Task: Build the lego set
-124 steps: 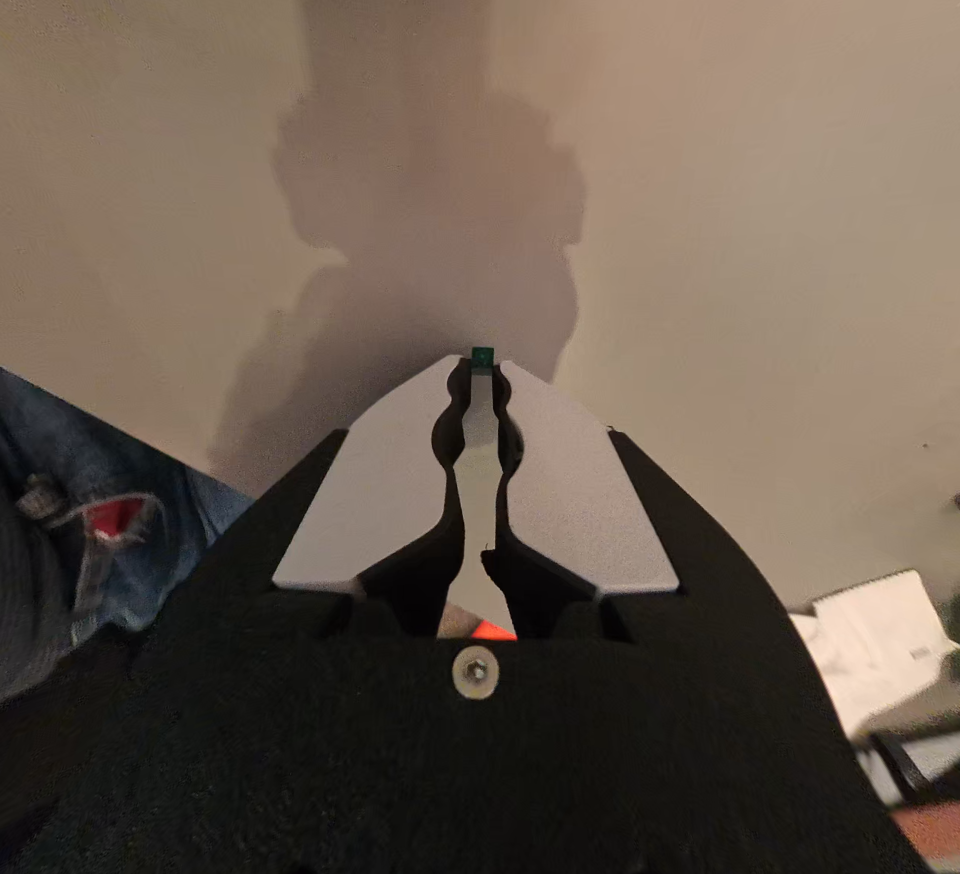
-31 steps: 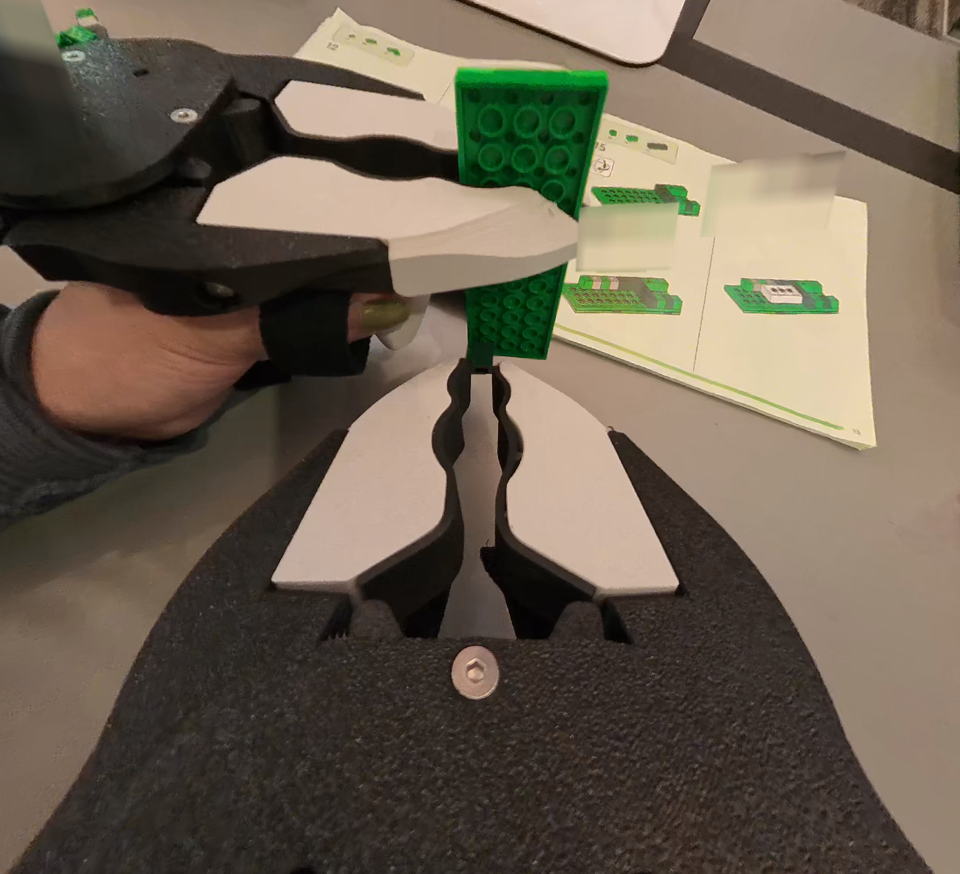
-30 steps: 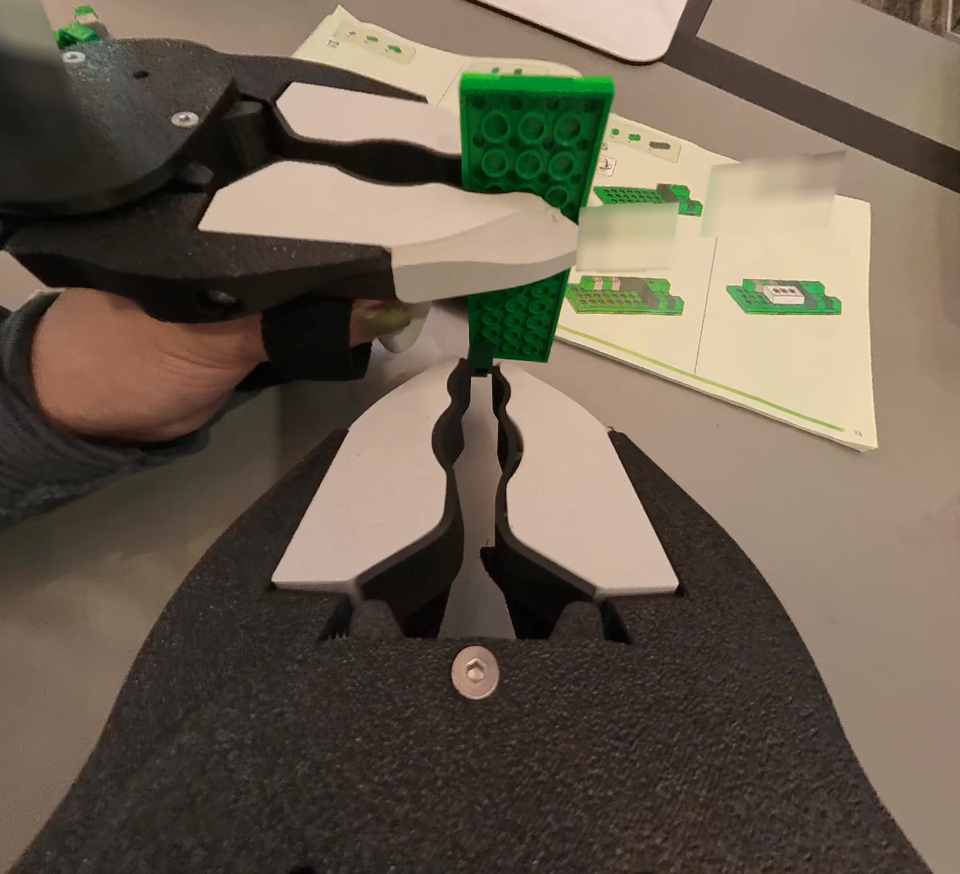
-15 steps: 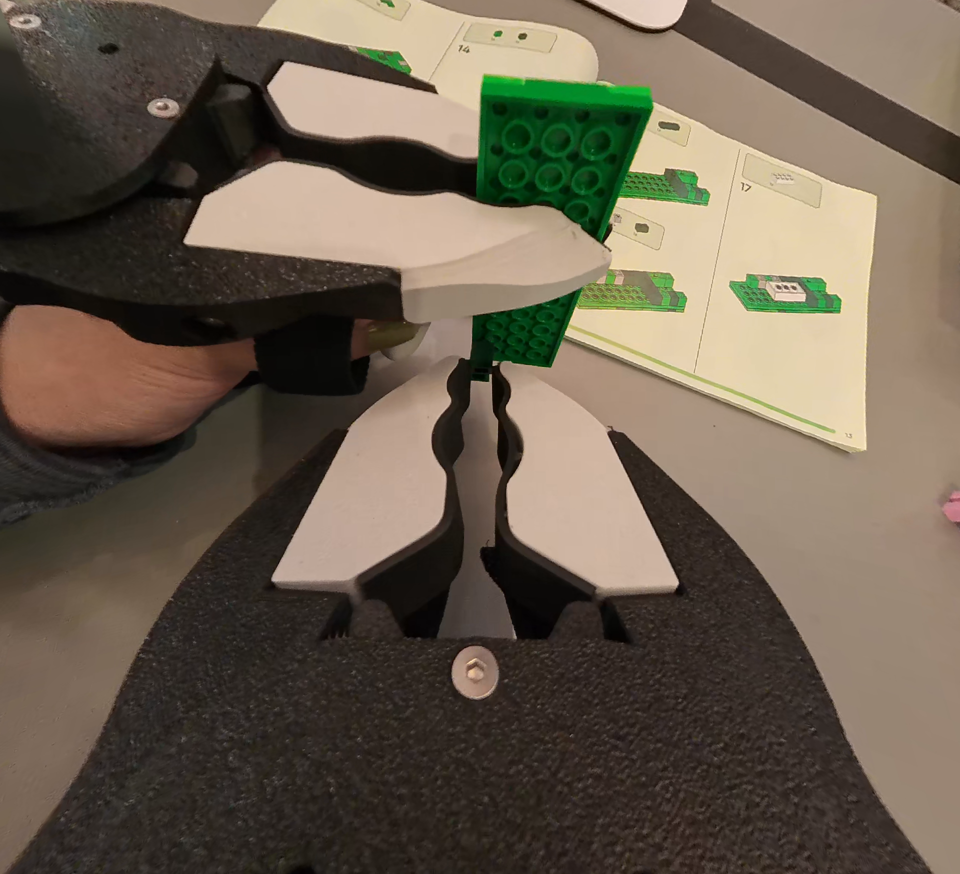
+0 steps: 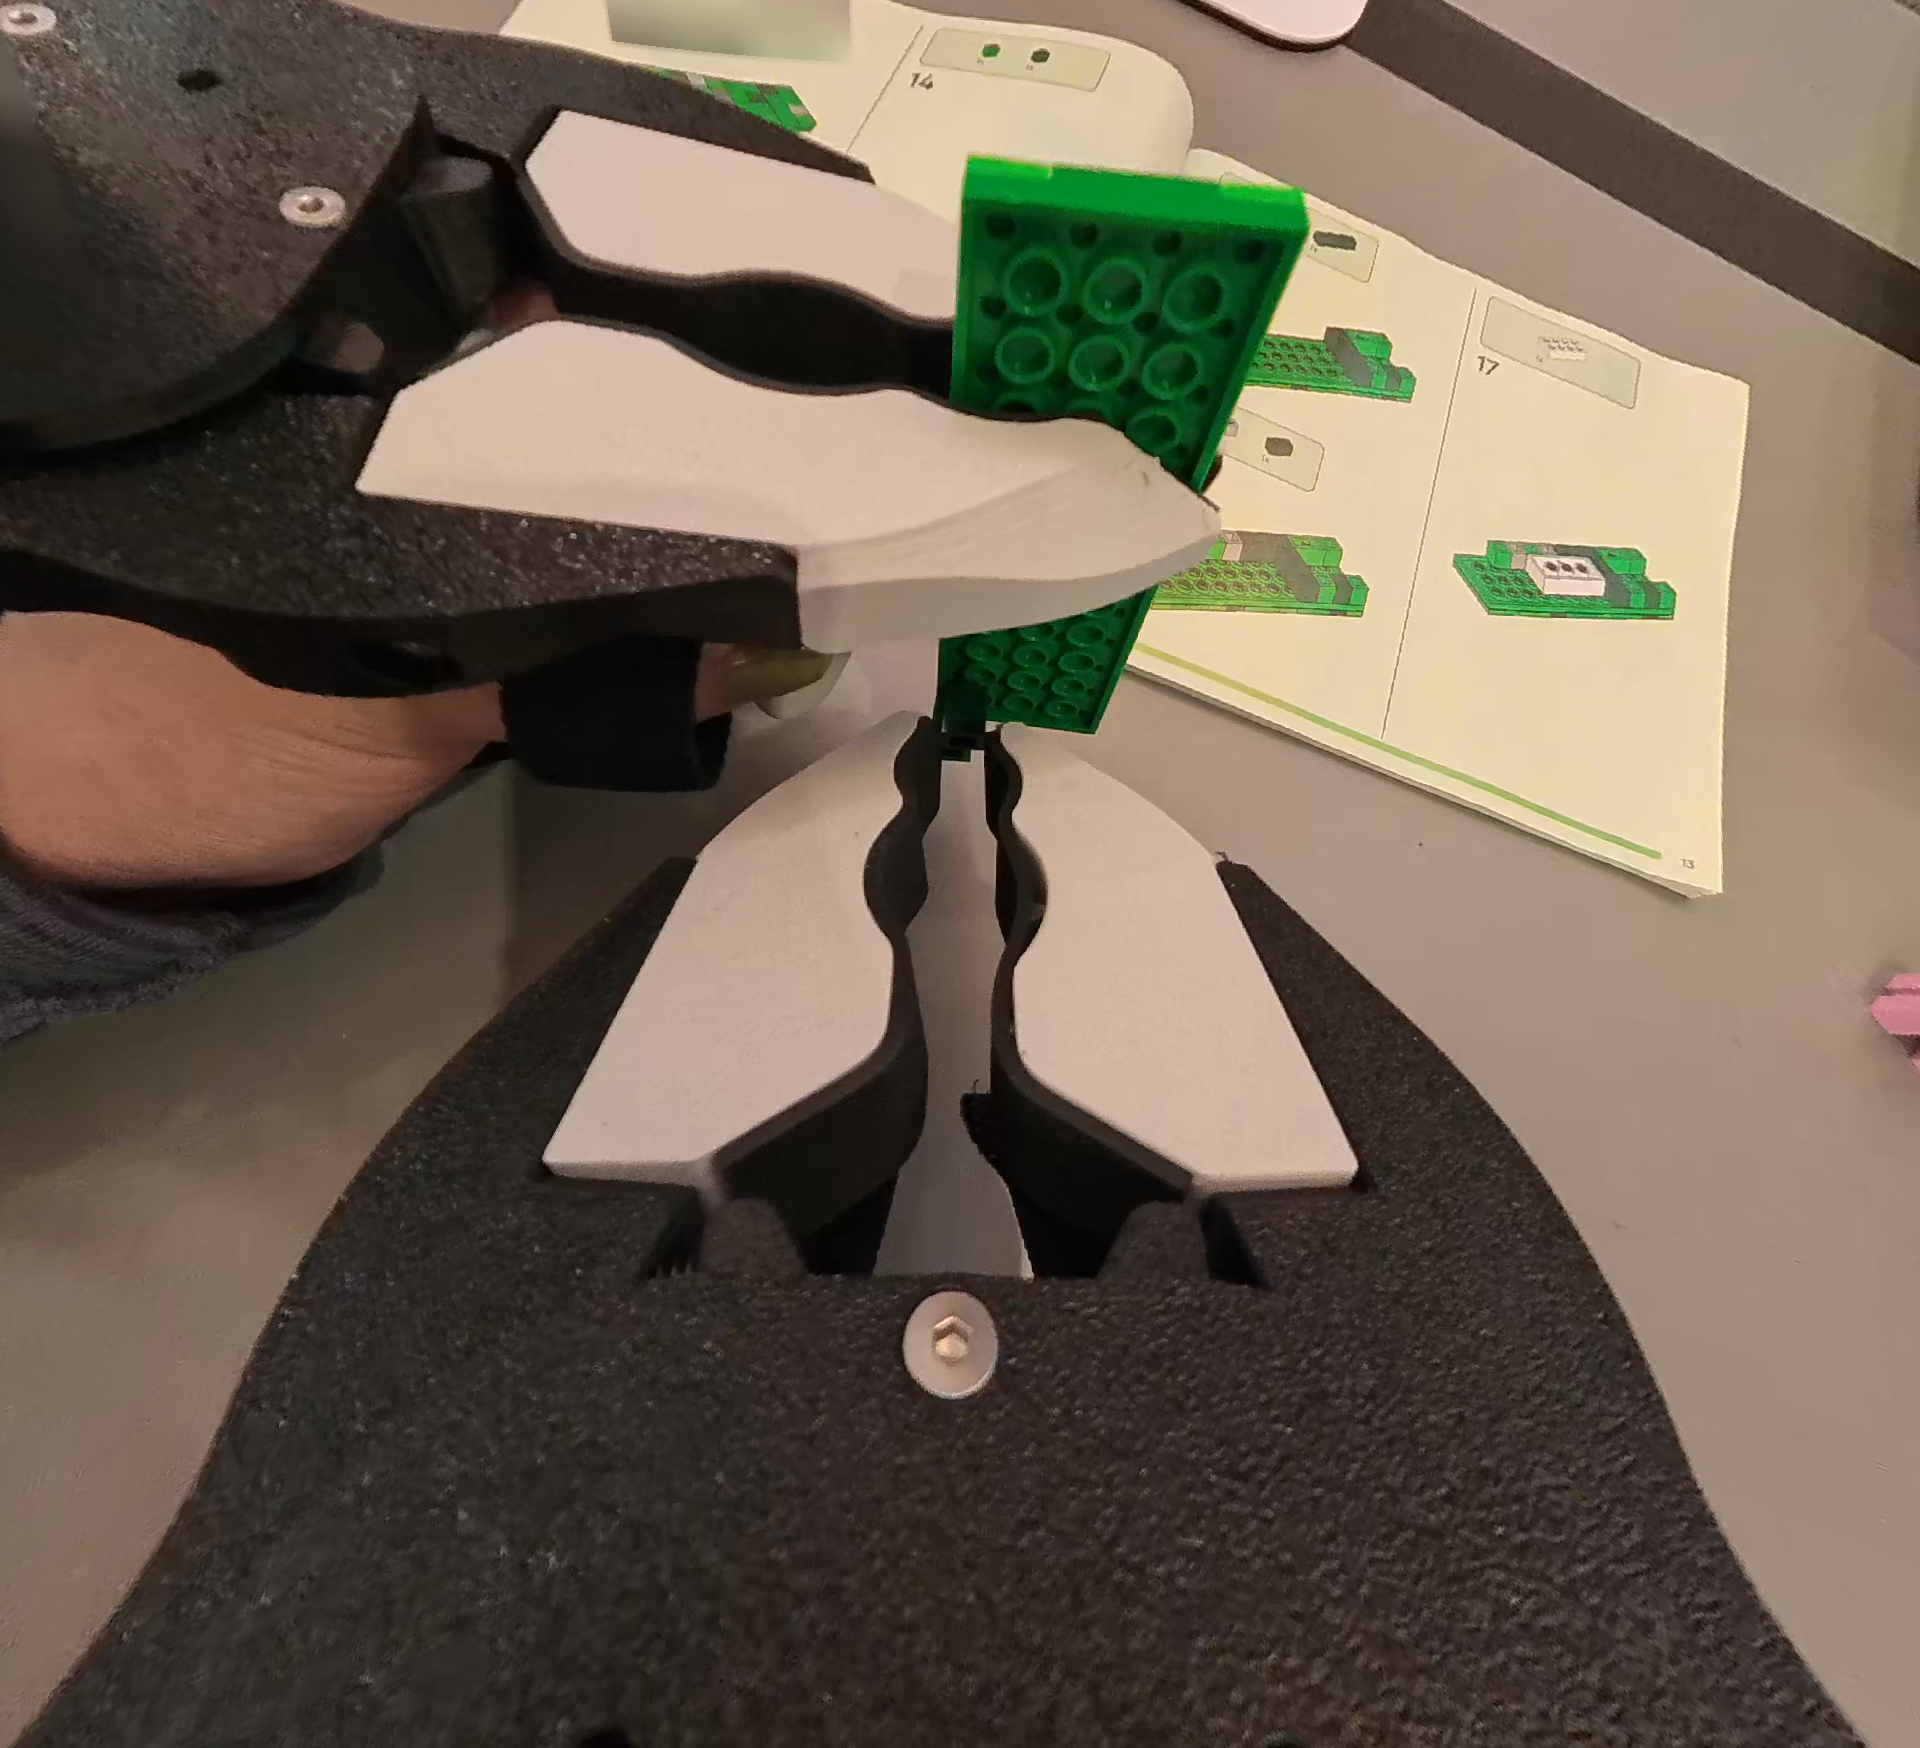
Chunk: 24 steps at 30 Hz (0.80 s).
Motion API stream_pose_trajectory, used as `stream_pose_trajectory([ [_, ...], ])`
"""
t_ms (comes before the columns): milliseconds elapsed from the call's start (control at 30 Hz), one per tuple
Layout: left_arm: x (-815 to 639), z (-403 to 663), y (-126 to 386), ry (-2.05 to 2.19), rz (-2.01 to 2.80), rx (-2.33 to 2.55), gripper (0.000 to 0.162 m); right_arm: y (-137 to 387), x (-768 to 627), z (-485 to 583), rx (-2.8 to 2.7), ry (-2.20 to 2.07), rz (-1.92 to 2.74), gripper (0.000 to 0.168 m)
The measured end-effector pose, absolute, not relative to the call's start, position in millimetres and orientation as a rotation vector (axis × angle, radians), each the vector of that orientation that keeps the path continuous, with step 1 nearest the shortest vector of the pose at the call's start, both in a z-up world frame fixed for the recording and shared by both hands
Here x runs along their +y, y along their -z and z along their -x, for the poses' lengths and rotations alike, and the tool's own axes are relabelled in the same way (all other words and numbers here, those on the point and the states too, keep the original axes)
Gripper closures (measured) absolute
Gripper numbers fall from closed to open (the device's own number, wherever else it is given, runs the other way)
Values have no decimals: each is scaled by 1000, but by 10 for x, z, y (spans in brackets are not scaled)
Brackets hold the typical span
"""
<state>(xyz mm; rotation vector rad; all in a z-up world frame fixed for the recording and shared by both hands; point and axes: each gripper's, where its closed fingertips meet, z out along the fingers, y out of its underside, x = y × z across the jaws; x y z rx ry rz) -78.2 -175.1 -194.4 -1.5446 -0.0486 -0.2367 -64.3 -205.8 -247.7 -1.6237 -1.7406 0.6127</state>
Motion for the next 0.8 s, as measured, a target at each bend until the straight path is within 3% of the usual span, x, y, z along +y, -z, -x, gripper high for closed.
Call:
stream_pose_trajectory([
  [800,-1752,777,1948,247,1546,-46,156,2520,-2046,618,-1747,-594,1645,153],
])
